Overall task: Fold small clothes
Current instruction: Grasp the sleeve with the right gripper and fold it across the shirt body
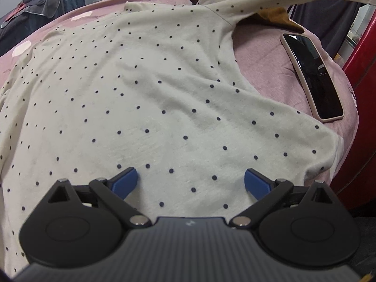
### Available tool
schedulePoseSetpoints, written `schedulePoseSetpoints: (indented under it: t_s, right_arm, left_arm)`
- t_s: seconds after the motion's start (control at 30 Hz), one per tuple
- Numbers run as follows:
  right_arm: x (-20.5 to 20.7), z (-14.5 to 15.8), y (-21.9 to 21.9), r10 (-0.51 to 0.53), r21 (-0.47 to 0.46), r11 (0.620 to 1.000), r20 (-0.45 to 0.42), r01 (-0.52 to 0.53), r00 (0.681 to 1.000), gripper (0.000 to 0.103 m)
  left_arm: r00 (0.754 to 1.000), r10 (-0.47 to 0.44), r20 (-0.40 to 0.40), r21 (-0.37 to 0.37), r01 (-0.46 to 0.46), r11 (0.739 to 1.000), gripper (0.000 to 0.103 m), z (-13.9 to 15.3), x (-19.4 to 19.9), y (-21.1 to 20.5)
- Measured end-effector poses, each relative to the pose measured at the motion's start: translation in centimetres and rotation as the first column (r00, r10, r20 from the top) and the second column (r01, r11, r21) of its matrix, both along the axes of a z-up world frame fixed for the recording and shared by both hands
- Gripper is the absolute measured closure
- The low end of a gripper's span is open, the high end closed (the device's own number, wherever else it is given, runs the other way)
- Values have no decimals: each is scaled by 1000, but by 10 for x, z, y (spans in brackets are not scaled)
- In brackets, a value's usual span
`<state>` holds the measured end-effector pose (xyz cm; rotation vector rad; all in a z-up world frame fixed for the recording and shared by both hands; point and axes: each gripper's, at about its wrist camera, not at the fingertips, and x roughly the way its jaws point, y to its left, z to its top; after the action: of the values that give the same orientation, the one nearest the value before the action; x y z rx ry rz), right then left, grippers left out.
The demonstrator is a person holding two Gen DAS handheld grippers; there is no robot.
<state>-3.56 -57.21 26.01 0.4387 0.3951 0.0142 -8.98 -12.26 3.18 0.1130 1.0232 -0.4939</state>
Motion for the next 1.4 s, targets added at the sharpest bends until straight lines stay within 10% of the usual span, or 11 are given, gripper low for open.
schedulePoseSetpoints:
  t_s: [0.33, 0.53, 0.67, 0.9, 1.03, 1.23, 1.4]
  right_arm:
    - [51, -18, 37, 53, -344, 937, -40, -64, 998, 99]
    - [93, -17, 102, 304, -322, 903, 6, -286, 953, 98]
    - [123, -18, 192, 534, -292, 818, 64, -496, 843, 98]
    - [156, -74, 391, 854, -209, 502, -31, -839, 519, 96]
    - [147, -128, 462, 899, -129, 406, -121, -905, 420, 88]
    - [137, -177, 464, 884, 76, 445, -198, -892, 424, 59]
    - [142, -170, 399, 770, -55, 592, -258, -804, 584, 46]
  left_arm:
    - [1000, 3, -11, 1, -3, 1000, 3, 0, -1, 3]
    - [1000, 27, -1, -8, -27, 1000, 3, 5, -4, 11]
    - [997, 71, 43, 11, -72, 997, 3, 14, -4, 21]
    - [982, 182, 56, 33, -184, 982, 3, 19, -1, 57]
    - [973, 229, 32, 53, -231, 972, 3, 11, -4, 79]
    - [966, 257, 30, 73, -259, 963, 3, 6, -2, 101]
    - [956, 289, 57, 60, -293, 954, 3, 5, 5, 118]
